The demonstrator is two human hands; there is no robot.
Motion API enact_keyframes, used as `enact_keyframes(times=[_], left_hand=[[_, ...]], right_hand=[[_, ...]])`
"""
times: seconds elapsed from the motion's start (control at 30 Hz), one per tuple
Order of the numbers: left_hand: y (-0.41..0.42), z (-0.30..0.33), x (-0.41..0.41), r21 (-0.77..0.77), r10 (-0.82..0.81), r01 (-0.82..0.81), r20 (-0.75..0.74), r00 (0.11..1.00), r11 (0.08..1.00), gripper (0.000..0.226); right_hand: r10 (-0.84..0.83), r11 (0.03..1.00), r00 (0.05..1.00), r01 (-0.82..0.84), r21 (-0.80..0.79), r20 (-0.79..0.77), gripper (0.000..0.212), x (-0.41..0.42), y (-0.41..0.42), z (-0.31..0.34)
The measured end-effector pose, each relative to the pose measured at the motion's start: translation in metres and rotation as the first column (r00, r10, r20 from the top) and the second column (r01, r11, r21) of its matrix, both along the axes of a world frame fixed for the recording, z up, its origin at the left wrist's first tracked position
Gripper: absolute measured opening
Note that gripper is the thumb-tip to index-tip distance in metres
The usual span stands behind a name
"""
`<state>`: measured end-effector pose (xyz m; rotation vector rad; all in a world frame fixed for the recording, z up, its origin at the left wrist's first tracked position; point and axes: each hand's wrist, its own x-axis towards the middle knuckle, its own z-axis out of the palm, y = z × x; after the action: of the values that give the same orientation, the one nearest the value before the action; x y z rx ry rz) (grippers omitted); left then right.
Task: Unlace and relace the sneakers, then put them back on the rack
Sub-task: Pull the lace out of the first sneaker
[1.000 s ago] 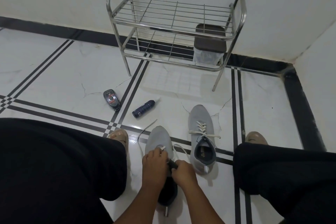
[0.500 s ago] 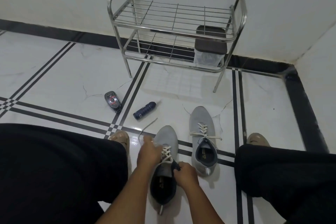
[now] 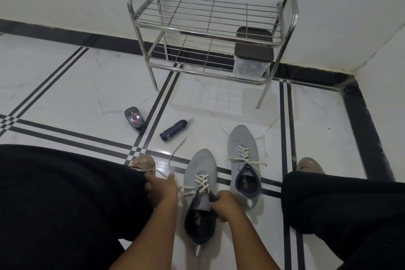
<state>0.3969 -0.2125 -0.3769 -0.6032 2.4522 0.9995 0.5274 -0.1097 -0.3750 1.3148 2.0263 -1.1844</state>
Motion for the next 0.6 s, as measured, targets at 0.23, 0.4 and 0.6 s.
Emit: enact_keyframes(times=[0.23, 0.4, 0.6], left_hand=[[0.001, -0.003, 0.057, -0.236, -0.721, 0.711, 0.053, 0.691, 0.663, 0.021], [-0.012, -0.004, 0.051, -0.123, -0.608, 0.606, 0.029, 0.793, 0.786, 0.023], [-0.008, 0.001, 0.052, -0.166, -0.644, 0.644, 0.065, 0.763, 0.747, 0.022]], right_hand=[[0.254, 0.934, 0.965, -0.228, 0.276, -0.062, 0.030, -0.032, 0.003, 0.006], [0.221, 0.963, 0.969, -0.200, 0.180, -0.108, 0.041, -0.027, -0.004, -0.027], [-0.733, 0.663, 0.662, 0.640, -0.388, -0.160, 0.039, -0.027, 0.017, -0.004]])
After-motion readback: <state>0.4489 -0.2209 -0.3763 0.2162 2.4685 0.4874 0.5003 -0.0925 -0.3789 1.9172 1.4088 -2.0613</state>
